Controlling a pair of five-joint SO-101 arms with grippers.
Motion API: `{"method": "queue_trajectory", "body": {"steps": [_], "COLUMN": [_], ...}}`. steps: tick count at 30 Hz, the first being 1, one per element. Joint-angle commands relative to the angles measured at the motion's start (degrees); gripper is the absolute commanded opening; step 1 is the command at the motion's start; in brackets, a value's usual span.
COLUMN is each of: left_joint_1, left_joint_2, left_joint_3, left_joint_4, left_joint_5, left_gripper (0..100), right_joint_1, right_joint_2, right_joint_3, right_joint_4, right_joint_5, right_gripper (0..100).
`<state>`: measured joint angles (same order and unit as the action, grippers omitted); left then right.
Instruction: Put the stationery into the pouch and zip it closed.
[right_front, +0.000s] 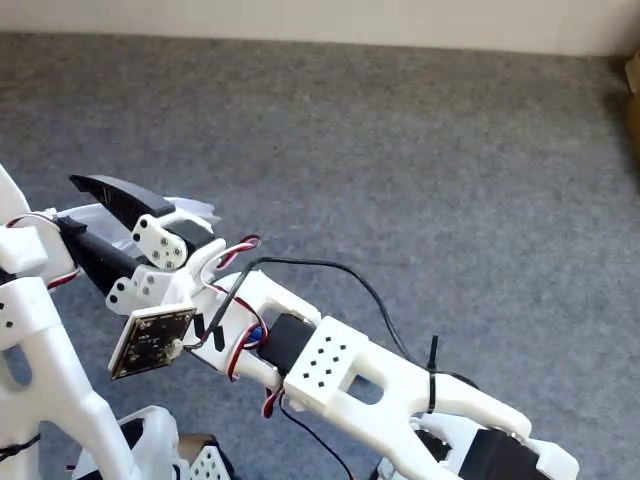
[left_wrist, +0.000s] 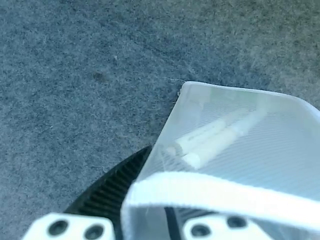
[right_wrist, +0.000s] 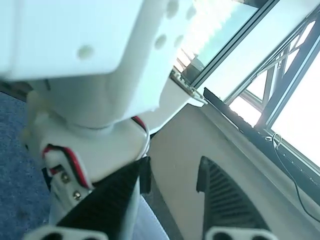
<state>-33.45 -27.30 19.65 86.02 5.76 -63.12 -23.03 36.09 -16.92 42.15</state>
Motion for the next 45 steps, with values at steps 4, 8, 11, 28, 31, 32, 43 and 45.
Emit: {"method": "queue_trajectory", "body": {"steps": [4,8,11,28,31,32,43,45], "left_joint_1": [1.54,1.54,1.54,1.27,1.27,1.27,1.27,1.27], "left_joint_2": [1.89,1.89,1.89,1.89,1.89,1.89,1.89,1.89], "left_joint_3": [2.68,2.68,2.68,2.68,2.68,2.68,2.68,2.68], "left_joint_4": [-1.14,-1.14,-1.14,-1.67,-1.76,-1.76,-1.85,-1.85], "left_joint_5": [0.44,0.44,0.44,0.62,0.53,0.53,0.44,0.44], "left_gripper": [1,1,1,1,1,1,1,1], "right_joint_1": [-1.71,-1.98,-1.89,-1.71,-1.71,-1.71,0.31,1.45], "right_joint_2": [-1.80,-7.78,-12.53,-32.92,-35.30,-35.82,-41.54,-43.30], "right_joint_3": [-0.22,0.92,1.27,1.71,1.71,1.71,9.71,11.65], "right_joint_4": [-0.13,2.33,7.60,15.69,15.69,15.69,15.78,15.78], "right_joint_5": [1.05,1.05,1.05,1.05,1.05,1.05,1.05,1.05], "right_gripper": [14.9,14.9,14.9,14.9,14.9,14.8,14.8,14.8]}}
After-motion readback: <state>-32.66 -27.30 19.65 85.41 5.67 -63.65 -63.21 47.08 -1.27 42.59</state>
